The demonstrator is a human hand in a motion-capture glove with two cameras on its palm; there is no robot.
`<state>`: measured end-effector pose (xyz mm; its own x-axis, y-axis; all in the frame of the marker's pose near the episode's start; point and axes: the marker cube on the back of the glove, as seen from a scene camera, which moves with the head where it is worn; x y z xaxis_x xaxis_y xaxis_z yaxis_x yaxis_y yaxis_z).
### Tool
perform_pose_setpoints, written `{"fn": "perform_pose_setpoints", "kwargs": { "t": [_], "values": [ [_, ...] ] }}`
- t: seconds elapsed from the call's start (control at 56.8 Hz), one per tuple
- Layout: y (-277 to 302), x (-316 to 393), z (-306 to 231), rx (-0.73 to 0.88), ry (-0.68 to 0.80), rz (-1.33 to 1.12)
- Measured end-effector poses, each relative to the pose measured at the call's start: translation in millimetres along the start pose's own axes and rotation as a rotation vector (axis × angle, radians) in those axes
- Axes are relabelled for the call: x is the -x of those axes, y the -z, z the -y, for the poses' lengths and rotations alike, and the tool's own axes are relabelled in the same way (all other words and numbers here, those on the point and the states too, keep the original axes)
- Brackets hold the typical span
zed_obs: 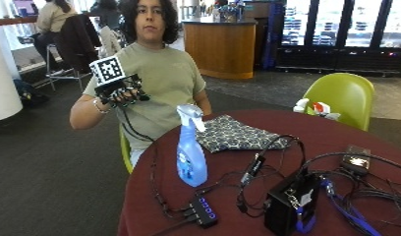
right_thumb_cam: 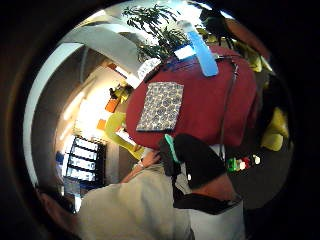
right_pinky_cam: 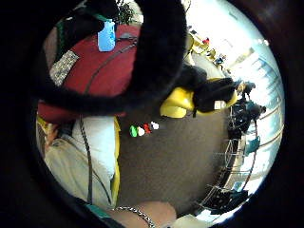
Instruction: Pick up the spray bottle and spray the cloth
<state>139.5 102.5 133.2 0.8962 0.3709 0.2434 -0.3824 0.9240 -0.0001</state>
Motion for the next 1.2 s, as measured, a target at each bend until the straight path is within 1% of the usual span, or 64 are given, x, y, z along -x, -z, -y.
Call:
{"fn": "perform_pose_setpoints", "kwargs": {
  "t": [0.053, 0.158, 0.246, 0.352, 0.493, 0.598, 0.669, 0.722, 0.774, 0.845, 0.915, 0.933, 0.986, 1.003, 1.109, 1.197],
  "values": [
    [-0.8, 2.4, -12.5, -0.009, -0.043, -0.038],
    [-3.7, 0.9, -19.8, 0.023, 0.024, -0.065],
    [-6.2, 6.5, -28.7, 0.028, -0.019, -0.073],
    [-7.3, 1.4, -16.9, 0.054, 0.086, -0.078],
    [-11.5, 7.9, -14.8, 0.059, 0.047, -0.075],
    [-17.0, 7.4, 0.6, 0.088, 0.074, -0.061],
    [-21.9, 8.2, 9.4, 0.085, 0.048, -0.053],
    [-26.8, 7.2, 25.0, 0.069, 0.014, -0.037],
    [-32.7, 9.0, 42.0, 0.045, -0.079, -0.011],
    [-38.3, 9.0, 57.8, 0.033, -0.059, 0.042],
    [-43.7, 13.8, 88.4, -0.029, -0.216, 0.108],
    [-44.8, 14.2, 95.0, -0.037, -0.219, 0.127],
    [-47.9, 12.7, 107.7, -0.021, -0.127, 0.184],
    [-49.2, 12.8, 112.4, -0.015, -0.118, 0.203],
    [-59.9, 11.7, 153.7, -0.032, -0.100, 0.321],
    [-70.1, 13.2, 186.2, -0.032, -0.121, 0.471]
  ]
}}
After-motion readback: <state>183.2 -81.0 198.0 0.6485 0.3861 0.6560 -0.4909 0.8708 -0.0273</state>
